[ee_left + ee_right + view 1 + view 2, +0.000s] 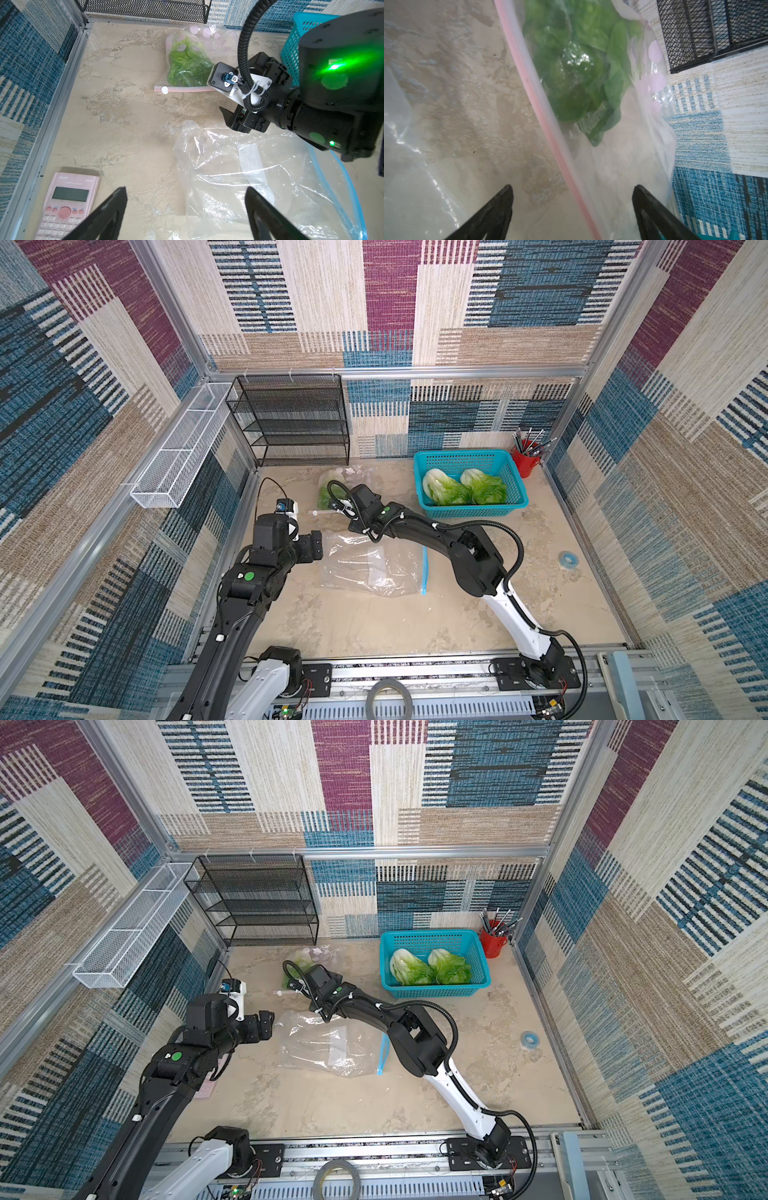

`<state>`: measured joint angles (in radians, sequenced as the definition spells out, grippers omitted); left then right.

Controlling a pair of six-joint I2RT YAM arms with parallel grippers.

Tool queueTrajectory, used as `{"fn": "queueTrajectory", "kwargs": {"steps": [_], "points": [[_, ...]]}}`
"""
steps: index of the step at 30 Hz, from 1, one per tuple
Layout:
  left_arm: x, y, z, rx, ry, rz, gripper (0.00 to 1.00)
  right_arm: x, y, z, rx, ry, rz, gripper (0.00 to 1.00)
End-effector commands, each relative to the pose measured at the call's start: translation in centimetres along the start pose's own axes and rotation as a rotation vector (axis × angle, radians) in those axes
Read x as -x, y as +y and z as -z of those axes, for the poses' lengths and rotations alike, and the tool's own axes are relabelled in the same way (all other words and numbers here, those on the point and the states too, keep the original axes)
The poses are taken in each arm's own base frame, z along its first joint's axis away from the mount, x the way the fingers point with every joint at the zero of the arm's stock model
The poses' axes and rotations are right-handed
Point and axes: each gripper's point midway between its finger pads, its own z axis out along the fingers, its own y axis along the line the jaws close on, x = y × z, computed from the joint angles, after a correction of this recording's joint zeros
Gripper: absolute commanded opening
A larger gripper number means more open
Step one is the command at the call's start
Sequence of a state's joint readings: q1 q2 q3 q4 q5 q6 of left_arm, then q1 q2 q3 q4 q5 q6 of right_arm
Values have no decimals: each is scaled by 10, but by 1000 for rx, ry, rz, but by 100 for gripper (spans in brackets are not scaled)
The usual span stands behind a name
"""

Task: Open the zip-top bag and take out the chinese cabbages
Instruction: Adjust the zipper food storage bag in the zipper food storage bag.

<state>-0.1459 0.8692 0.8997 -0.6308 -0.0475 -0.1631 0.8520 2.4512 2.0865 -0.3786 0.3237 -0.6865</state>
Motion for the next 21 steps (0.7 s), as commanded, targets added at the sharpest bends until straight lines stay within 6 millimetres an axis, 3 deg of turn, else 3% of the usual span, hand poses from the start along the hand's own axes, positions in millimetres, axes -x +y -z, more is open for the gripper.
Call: {"fn": "queueTrajectory", "kwargs": {"steps": [1, 5, 8, 12, 19, 21], "points": [[8, -2, 0, -12, -31, 7, 91, 10, -9, -4, -39, -34, 12, 90], [8, -1, -1, -11, -31, 9, 91, 8, -12, -10, -37, -38, 11, 83], [8, -1, -1, -14, -30, 10, 90, 5, -16, -14, -37, -41, 8, 70], [7, -1, -2, -13, -26, 12, 90, 3, -21, -17, -36, -44, 1, 52], [7, 0, -3, -13, -25, 15, 90, 5, -22, -14, -20, -50, -11, 7], [7, 0, -3, -14, -27, 16, 90, 6, -25, -11, -21, -53, -18, 0]]}}
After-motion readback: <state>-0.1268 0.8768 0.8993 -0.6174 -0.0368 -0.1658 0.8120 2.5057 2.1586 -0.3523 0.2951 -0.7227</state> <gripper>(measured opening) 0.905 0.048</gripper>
